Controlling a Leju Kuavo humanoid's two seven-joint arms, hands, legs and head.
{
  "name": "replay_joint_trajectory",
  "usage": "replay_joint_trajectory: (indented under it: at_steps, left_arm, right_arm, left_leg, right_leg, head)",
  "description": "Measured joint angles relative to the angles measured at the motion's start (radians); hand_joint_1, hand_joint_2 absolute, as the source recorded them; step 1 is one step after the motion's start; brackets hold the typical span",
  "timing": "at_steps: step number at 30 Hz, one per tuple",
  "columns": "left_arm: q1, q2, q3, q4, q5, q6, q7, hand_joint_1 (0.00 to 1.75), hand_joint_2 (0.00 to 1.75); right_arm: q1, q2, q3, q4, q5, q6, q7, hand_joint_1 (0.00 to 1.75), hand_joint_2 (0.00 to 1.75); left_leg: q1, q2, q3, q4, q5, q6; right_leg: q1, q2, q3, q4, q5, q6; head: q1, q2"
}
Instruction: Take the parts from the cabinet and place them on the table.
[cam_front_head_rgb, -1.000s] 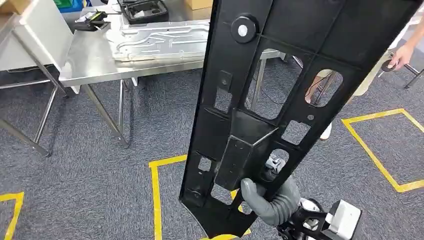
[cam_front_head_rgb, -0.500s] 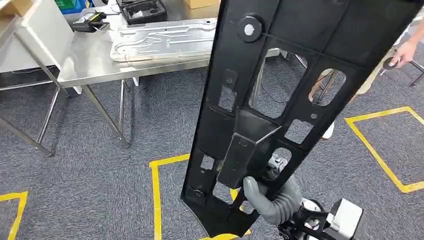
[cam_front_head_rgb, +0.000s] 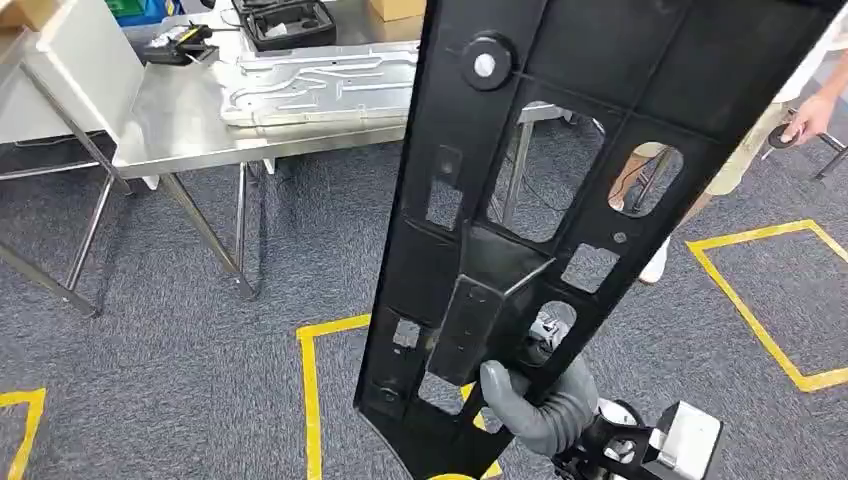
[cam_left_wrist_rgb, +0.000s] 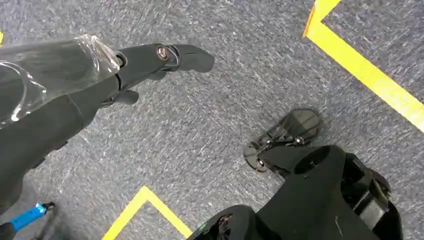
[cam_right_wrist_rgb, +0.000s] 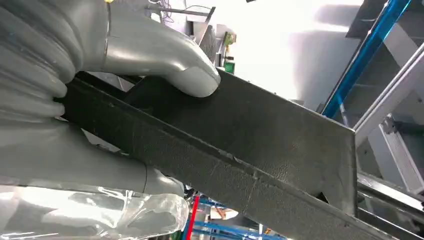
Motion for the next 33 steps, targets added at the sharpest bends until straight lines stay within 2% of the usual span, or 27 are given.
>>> replay_joint_trajectory:
  at_steps: [1,3,4,5,6,7,9,10,11,14,15,16,17,19,20,21,22,23,24,25,26,27,29,30,31,32,33]
  left_arm:
    - [-0.002,0.001,0.000,0.000,0.001,0.000,-0.001,0.00,1.75]
    - [-0.003,0.000,0.000,0.000,0.001,0.000,-0.002,0.00,1.75]
    - [-0.002,0.000,0.000,0.000,0.001,0.000,-0.002,0.00,1.75]
    - [0.000,0.000,0.000,0.000,0.001,0.000,-0.002,0.00,1.75]
    - [0.003,0.000,0.000,0.000,0.001,0.000,-0.002,0.00,1.75]
    - [0.005,0.000,0.000,0.000,0.001,0.000,-0.002,0.00,1.75]
    - [0.006,0.000,0.000,0.000,0.001,0.000,-0.002,0.00,1.75]
    - [0.005,0.001,0.000,0.000,0.001,0.000,-0.002,0.00,1.75]
    - [0.004,0.001,0.000,0.000,0.002,0.000,-0.003,0.00,1.75]
    - [0.001,0.001,0.000,0.000,0.002,0.000,-0.003,0.00,1.75]
    - [-0.002,0.001,0.000,0.000,0.002,0.000,-0.004,0.00,1.75]
    - [-0.005,0.000,0.000,0.000,0.002,0.000,-0.004,0.00,1.75]
    - [-0.007,0.000,0.000,0.000,0.001,-0.001,-0.004,0.00,1.75]
    - [-0.012,0.000,0.003,0.000,0.006,-0.001,-0.011,0.00,1.75]
    - [-0.019,-0.001,0.005,0.000,0.004,-0.001,-0.011,0.00,1.75]
    - [-0.020,-0.001,0.005,0.000,0.004,-0.001,-0.011,0.00,1.75]
    - [-0.020,-0.001,0.006,0.000,0.004,-0.001,-0.011,0.00,1.75]
    - [-0.019,-0.001,0.007,0.000,0.004,-0.001,-0.011,0.00,1.75]
    - [-0.016,0.000,0.007,0.000,0.004,-0.001,-0.010,0.00,1.75]
    - [-0.012,0.003,0.008,0.000,0.004,0.000,-0.010,0.00,1.75]
    - [-0.013,0.001,0.009,0.000,0.005,-0.001,-0.010,0.00,1.75]
    - [-0.014,0.002,0.009,0.000,0.004,0.000,-0.010,0.00,1.75]
    - [-0.012,0.001,0.010,0.000,0.003,0.000,-0.009,0.00,1.75]
    - [-0.011,0.001,0.010,0.000,0.001,0.001,-0.006,0.00,1.75]
    - [-0.006,0.001,0.010,0.000,0.002,0.001,-0.006,0.00,1.75]
    - [-0.004,0.001,0.010,0.000,0.002,0.001,-0.005,0.00,1.75]
    - [-0.003,0.001,0.010,0.000,0.002,0.001,-0.005,0.00,1.75]
  right_arm:
    - [-0.001,0.000,0.000,0.000,0.000,0.000,-0.002,1.75,1.75]
    - [0.003,0.000,0.000,0.000,0.000,0.001,-0.003,1.75,1.75]
    - [0.004,0.000,0.000,0.000,0.000,0.002,-0.003,1.75,1.75]
    - [0.005,0.000,0.000,0.000,0.000,0.003,-0.003,1.75,1.75]
    - [0.005,0.000,0.000,0.000,0.000,0.003,-0.003,1.75,1.75]
    - [0.005,0.000,0.000,0.000,0.000,0.003,-0.003,1.75,1.75]
    - [0.006,0.000,0.000,0.000,0.000,0.003,-0.004,1.75,1.75]
    - [0.007,0.000,0.000,0.003,0.000,0.004,-0.005,1.75,1.75]
    - [0.008,0.000,0.002,0.003,0.000,0.004,-0.005,1.75,1.75]
    - [0.004,0.000,0.001,0.003,-0.001,0.004,-0.007,1.75,1.75]
    - [0.006,0.000,0.001,0.002,-0.001,0.004,-0.006,1.75,1.75]
    - [0.005,0.000,0.000,0.002,-0.002,0.004,-0.007,1.75,1.75]
    - [0.005,0.000,0.000,0.002,-0.001,0.004,-0.008,1.75,1.75]
    - [0.006,0.000,0.001,0.002,-0.001,0.005,-0.008,1.75,1.75]
    - [0.006,0.000,0.001,0.002,-0.001,0.005,-0.007,1.75,1.75]
    - [0.006,-0.001,0.001,0.002,-0.001,0.005,-0.007,1.75,1.75]
    - [0.006,0.000,0.001,0.002,-0.001,0.005,-0.007,1.75,1.75]
    - [0.006,0.000,0.001,0.002,-0.001,0.005,-0.007,1.75,1.75]
    - [0.005,0.000,0.001,0.002,-0.001,0.005,-0.008,1.75,1.75]
    - [0.006,0.000,0.001,0.003,-0.001,0.006,-0.008,1.75,1.75]
    - [0.010,0.000,0.000,0.005,-0.001,0.006,-0.006,1.75,1.75]
    - [0.009,0.000,0.001,0.005,-0.002,0.005,-0.006,1.75,1.75]
    - [0.006,0.000,0.001,0.004,-0.001,0.006,-0.008,1.75,1.75]
    - [0.006,0.000,0.001,0.005,-0.001,0.006,-0.007,1.75,1.75]
    - [0.006,0.000,0.000,0.005,-0.001,0.005,-0.008,1.75,1.75]
    - [0.005,0.000,0.000,0.005,-0.001,0.006,-0.008,1.75,1.75]
    - [0.005,0.000,0.000,0.005,-0.001,0.005,-0.008,1.75,1.75]
  left_leg:
    - [0.001,0.000,0.007,0.000,-0.004,0.007]
    - [0.001,0.000,0.014,0.000,-0.013,0.012]
    - [0.001,-0.003,0.018,0.000,-0.019,0.012]
    - [0.002,-0.004,0.026,0.000,-0.026,0.010]
    - [0.003,-0.007,0.038,0.001,-0.035,0.007]
    - [0.006,-0.009,0.052,0.001,-0.046,0.004]
    - [0.009,-0.011,0.075,0.001,-0.070,-0.009]
    - [0.007,-0.012,0.088,0.006,-0.083,-0.016]
    - [0.004,-0.012,0.087,0.001,-0.090,-0.024]
    - [0.009,-0.009,0.104,0.011,-0.091,-0.041]
    - [0.013,-0.007,0.082,0.057,-0.080,-0.046]
    - [0.013,-0.006,0.040,0.129,-0.069,-0.051]
    - [0.014,-0.006,-0.020,0.215,-0.076,-0.054]
    - [0.012,-0.004,-0.123,0.333,-0.154,-0.059]
    - [0.010,-0.004,-0.151,0.345,-0.188,-0.058]
    - [0.008,-0.004,-0.163,0.326,-0.198,-0.054]
    - [0.003,-0.004,-0.160,0.278,-0.188,-0.047]
    - [-0.004,-0.004,-0.151,0.205,-0.146,-0.035]
    - [-0.015,-0.004,-0.141,0.122,-0.056,-0.016]
    - [-0.028,-0.008,-0.134,0.058,0.084,0.008]
    - [-0.031,-0.017,-0.130,0.048,0.071,-0.003]
    - [-0.029,-0.015,-0.116,0.034,0.073,-0.007]
    - [-0.030,-0.014,-0.098,0.017,0.063,0.012]
    - [-0.018,-0.016,-0.063,-0.004,0.062,0.016]
    - [-0.018,-0.015,-0.042,-0.018,0.057,0.021]
    - [-0.016,-0.015,-0.026,-0.026,0.051,0.025]
    - [-0.013,-0.015,-0.013,-0.030,0.043,0.027]
  right_leg:
    - [0.002,0.001,-0.026,0.050,-0.024,0.003]
    - [0.001,0.001,-0.126,0.209,-0.086,0.010]
    - [0.001,0.001,-0.170,0.269,-0.102,0.012]
    - [0.000,0.001,-0.198,0.291,-0.099,0.014]
    - [-0.002,0.001,-0.198,0.262,-0.075,0.016]
    - [-0.005,0.001,-0.177,0.193,-0.034,0.018]
    - [-0.014,0.000,-0.116,0.019,0.079,0.023]
    - [-0.012,-0.004,-0.117,-0.002,0.087,0.020]
    - [-0.006,-0.006,-0.110,-0.002,0.069,0.003]
    - [-0.004,0.002,-0.094,-0.005,0.062,-0.023]
    - [-0.007,0.003,-0.079,-0.007,0.054,-0.030]
    - [-0.007,0.002,-0.068,-0.008,0.044,-0.036]
    - [-0.007,0.002,-0.059,-0.008,0.034,-0.040]
    - [-0.005,0.002,-0.032,-0.008,0.010,-0.042]
    - [-0.004,0.002,-0.015,-0.008,-0.004,-0.041]
    - [-0.002,0.003,0.004,-0.008,-0.017,-0.042]
    - [0.000,0.004,0.024,-0.009,-0.031,-0.043]
    - [0.002,0.005,0.044,-0.010,-0.045,-0.043]
    - [0.004,0.005,0.062,-0.011,-0.058,-0.042]
    - [0.000,0.006,0.068,-0.014,-0.071,-0.042]
    - [0.006,0.021,0.078,-0.024,-0.078,-0.040]
    - [0.003,0.015,0.082,-0.036,-0.082,-0.036]
    - [0.002,0.016,0.101,-0.034,-0.055,-0.023]
    - [0.004,0.015,0.087,0.000,-0.048,-0.018]
    - [0.005,0.012,0.058,0.067,-0.031,-0.015]
    - [0.005,0.012,0.009,0.140,-0.037,-0.015]
    - [0.003,0.012,-0.041,0.200,-0.062,-0.010]
  head:
    - [0.000,0.000]
    - [0.001,0.000]
    - [0.001,0.000]
    - [0.001,0.000]
    - [0.001,0.000]
    - [0.001,0.000]
    - [0.002,0.000]
    - [0.000,0.000]
    - [0.000,0.000]
    - [-0.001,0.000]
    - [0.000,0.000]
    - [-0.002,0.000]
    - [-0.003,0.000]
    - [-0.003,0.000]
    - [-0.004,0.000]
    - [-0.004,0.000]
    - [-0.004,0.000]
    - [-0.004,0.000]
    - [-0.004,0.000]
    - [-0.003,0.000]
    - [-0.003,0.000]
    - [-0.003,0.000]
    - [-0.003,0.000]
    - [-0.003,0.000]
    - [-0.003,0.000]
    - [-0.002,0.000]
    - [-0.002,0.000]
